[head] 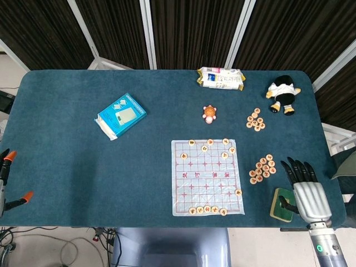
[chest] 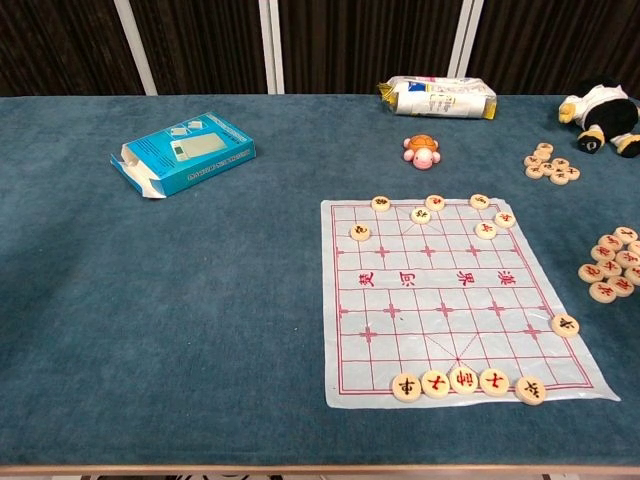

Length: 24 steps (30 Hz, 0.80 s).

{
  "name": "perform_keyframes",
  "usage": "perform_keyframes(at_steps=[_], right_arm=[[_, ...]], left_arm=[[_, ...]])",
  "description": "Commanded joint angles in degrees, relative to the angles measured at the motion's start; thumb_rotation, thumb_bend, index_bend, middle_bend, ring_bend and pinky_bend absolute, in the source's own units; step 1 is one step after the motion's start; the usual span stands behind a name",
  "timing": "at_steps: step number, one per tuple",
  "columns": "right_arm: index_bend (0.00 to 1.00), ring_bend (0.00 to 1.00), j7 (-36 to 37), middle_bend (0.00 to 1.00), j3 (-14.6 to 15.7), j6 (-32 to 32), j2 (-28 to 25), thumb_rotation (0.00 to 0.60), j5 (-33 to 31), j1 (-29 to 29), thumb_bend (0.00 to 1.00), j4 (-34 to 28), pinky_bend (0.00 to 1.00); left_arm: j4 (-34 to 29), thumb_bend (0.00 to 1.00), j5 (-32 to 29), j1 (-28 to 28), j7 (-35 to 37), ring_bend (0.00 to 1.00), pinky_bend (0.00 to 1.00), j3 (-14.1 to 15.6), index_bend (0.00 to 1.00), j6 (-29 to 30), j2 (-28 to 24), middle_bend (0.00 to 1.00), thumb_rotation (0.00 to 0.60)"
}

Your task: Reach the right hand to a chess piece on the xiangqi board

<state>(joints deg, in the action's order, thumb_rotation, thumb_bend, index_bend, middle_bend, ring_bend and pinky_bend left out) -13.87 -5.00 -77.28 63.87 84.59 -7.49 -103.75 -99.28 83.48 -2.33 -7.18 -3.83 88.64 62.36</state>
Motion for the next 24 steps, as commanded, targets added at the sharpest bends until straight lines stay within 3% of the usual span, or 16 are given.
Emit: perform_keyframes(at_steps=[1,8,17,24], right_arm=[[0.04,0.0,-2.5,0.0,-2.4,4.9,-1.2,0.6,-3.4,-3.7,0.35,-2.6,0.0],[0.09,0.0,-11.6,0.0,-6.5,14.0,0.7,0.6,-14.1,-11.8,0.35,-4.8,0.0],[0.16,0.0,-25.1,0.0,-11.2,17.7,9.9,0.6,-32.1,-23.0,0.34,-2.9,0.0],[0.21,0.0,-31.5,0.0,-12.6,17.9,16.3,0.6,-44.9,-30.5,0.34,2.0,0.0]], left_arm=[[-0.1,0.01,0.0,-0.1,-0.2,0.0,0.05,0.1,0.0,-0.1,0.0,0.0,0.6],[0.0,0.01,-0.2,-0.1,-0.4,0.0,0.05,0.0,0.0,-0.3,0.2,0.0,0.6],[0.0,0.01,-0.6,-0.3,-0.7,0.0,0.05,-0.1,0.0,-0.6,0.3,0.0,0.6],[0.0,0.01,-0.6,-0.4,-0.9,0.0,0.05,0.0,0.0,-1.0,0.3,0.0,0.6]])
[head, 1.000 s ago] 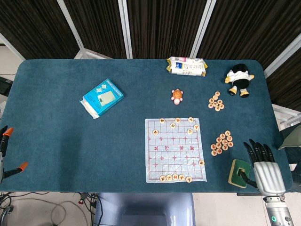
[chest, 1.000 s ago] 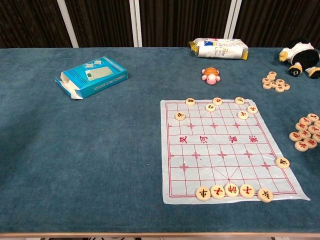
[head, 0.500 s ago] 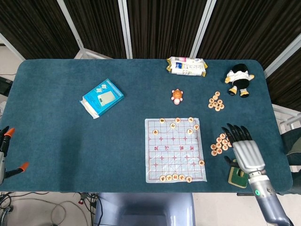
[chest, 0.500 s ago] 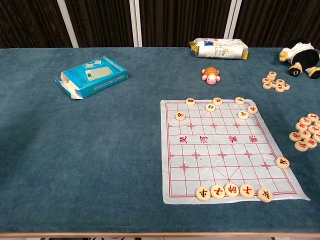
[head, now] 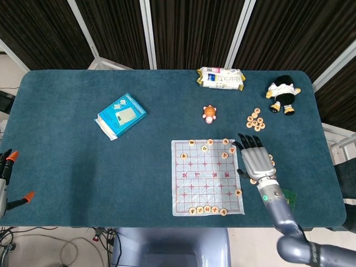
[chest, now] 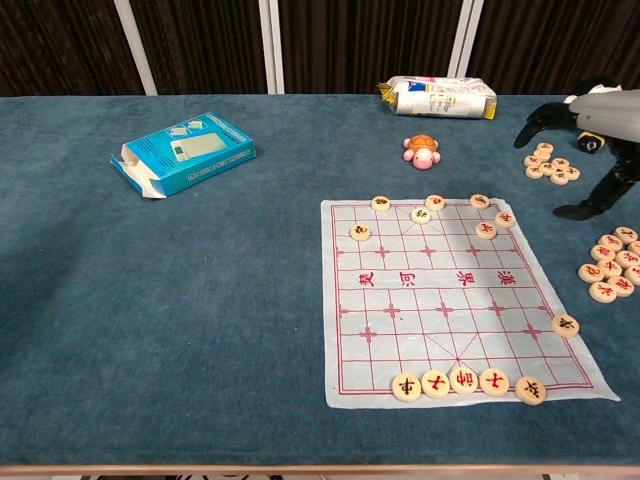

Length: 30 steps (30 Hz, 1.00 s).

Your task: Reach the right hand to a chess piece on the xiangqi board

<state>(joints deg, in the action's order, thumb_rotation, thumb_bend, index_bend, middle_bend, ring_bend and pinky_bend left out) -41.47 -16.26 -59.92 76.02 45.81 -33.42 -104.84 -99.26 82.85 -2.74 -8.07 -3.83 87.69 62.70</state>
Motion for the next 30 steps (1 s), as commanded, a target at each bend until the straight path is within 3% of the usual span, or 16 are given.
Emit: perform_keyframes(at_steps=[1,15,30], right_arm=[[0.22,0.0,-4.6,0.0,-1.4,0.4,5.2,0.6,-7.6,-5.6,0.34,3.9,0.0],[0.28,0.0,-7.5,0.0,-1.5,-0.2,12.9,0.6,-16.4,-14.1,0.34,13.6,0.0],[0.34,0.0,-3.7,0.0,1.3,1.3,14.3,0.6,-17.6,-15.0,0.34,19.1,0.0]], left_arm=[[0.0,0.01,-0.1,0.0,0.0,0.0,0.05,0.0,0.0,-0.1,0.0,0.0,0.6],[0.1,0.01,-0.8,-0.1,0.3,0.0,0.05,-0.4,0.0,-0.1,-0.1,0.0,0.6],[0.0,0.01,-0.8,0.0,-0.1,0.0,0.05,-0.4,0.0,0.2,0.0,0.0,0.6]])
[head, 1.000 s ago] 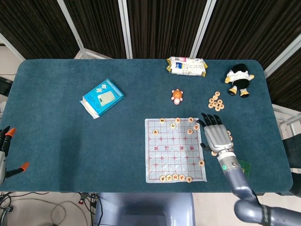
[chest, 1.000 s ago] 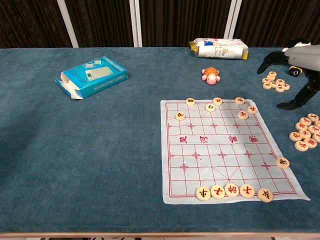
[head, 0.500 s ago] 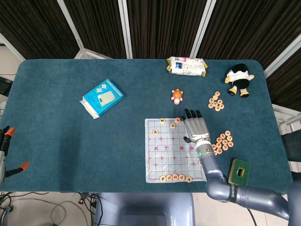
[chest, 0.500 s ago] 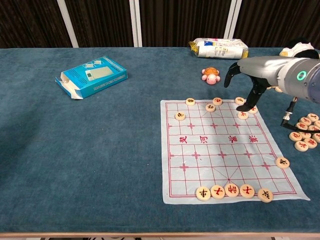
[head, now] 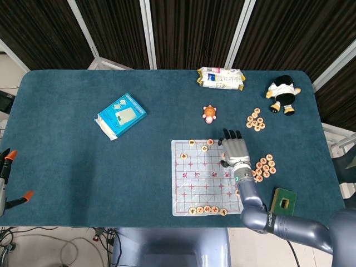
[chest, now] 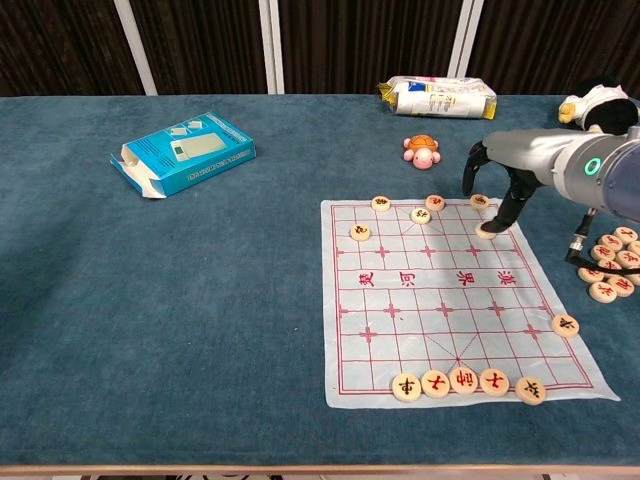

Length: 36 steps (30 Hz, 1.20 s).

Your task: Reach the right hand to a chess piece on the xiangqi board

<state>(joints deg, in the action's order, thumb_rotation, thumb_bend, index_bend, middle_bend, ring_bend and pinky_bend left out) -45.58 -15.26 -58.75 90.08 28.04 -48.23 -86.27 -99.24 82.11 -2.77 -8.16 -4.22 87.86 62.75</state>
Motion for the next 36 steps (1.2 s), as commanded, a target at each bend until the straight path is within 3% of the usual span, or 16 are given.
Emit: perform_keyframes(at_steps=[1,36], right_arm=[[0.34,0.0,0.9,0.0,0.3,0.2,0.5,0.6,0.4,-0.3,0.35,0.9,0.0],[0.43,0.0,4.7,0.0,3.1,2.3,3.5,0.6,0.4,-0.9,0.34,8.4,0.0]], left_arm=[[0.0,0.01,-0.1,0.0,0.1,0.0,0.05,-0.1,0.0,0.0,-0.1,0.0,0.6],[0.0,0.01,-0.4,-0.2,-1.5,0.0,0.05,-0.1,0.0,0.0,0.6,0.0,0.6]])
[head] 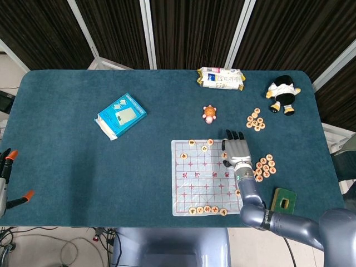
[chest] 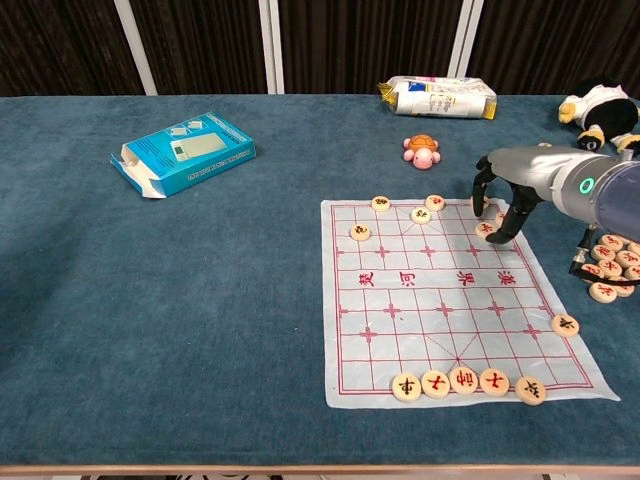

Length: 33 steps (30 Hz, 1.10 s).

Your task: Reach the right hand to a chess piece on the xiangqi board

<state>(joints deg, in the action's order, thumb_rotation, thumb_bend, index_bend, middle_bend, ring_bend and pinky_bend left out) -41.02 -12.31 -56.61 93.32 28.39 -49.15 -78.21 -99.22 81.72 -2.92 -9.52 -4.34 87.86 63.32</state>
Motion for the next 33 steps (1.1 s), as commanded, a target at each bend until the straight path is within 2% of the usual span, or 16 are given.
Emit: perform_keyframes(at_steps=[1,33], right_arm=[[0.43,0.0,0.2,0.0,0.1,0.2,0.4,0.6,0.0,0.0,0.34,0.6,0.0],[0.48,0.0,0.1,0.0,-0.4,1.4,2.4,0.6,-1.2,-1.0,0.35,4.0,0.0]], left_arm=[[0.0,0.01,0.0,0.0,-0.2,0.0,0.05,0.0,0.0,0.0,0.1,0.0,0.6],[0.0,0.01,-0.2,-0.1,-0.8,0.0,0.05,-0.1,0.0,0.1,0.4,0.0,0.6]])
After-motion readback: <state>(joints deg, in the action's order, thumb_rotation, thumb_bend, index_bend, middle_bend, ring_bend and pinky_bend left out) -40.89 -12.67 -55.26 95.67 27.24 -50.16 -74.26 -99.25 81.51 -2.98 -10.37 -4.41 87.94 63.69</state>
